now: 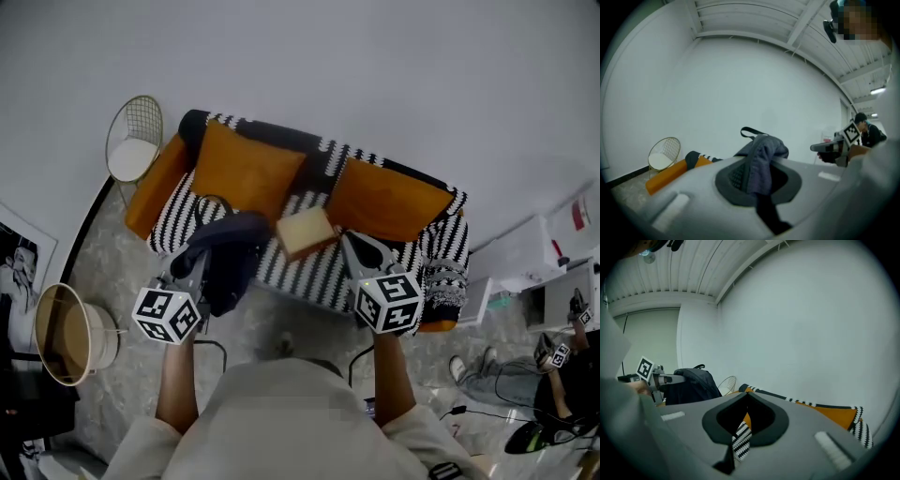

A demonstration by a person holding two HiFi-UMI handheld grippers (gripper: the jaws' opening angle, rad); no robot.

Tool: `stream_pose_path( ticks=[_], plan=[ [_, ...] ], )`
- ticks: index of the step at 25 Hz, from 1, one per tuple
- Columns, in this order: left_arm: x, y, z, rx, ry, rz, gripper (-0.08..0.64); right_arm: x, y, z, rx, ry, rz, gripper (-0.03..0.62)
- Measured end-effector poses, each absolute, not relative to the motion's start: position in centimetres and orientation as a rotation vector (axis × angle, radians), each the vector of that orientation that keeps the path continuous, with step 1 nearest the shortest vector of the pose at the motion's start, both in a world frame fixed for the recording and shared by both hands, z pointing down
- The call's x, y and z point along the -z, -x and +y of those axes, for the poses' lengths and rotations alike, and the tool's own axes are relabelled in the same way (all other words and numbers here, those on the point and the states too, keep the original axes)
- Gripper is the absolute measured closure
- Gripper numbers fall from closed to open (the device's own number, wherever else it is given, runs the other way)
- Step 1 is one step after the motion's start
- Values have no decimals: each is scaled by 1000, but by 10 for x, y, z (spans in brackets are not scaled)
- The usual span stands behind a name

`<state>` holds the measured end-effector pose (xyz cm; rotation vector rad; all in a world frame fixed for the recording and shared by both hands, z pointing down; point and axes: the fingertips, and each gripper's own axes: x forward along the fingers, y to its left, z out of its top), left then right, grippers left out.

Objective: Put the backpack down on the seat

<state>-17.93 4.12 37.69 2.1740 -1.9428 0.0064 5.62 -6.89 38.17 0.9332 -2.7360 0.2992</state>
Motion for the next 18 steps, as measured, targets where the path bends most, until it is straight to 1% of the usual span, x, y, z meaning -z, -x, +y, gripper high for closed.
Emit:
stream_pose_path(
  ticks=[10, 18],
  plan=[
    [-383, 190, -43, -3, -2192, -1910, 551, -393, -48, -131, -320, -961, -2702, 588],
    [-401, 201, -129, -51, -2283, -1765, 551, -407, -25, -195, -358, -1045, -2648, 587]
  ],
)
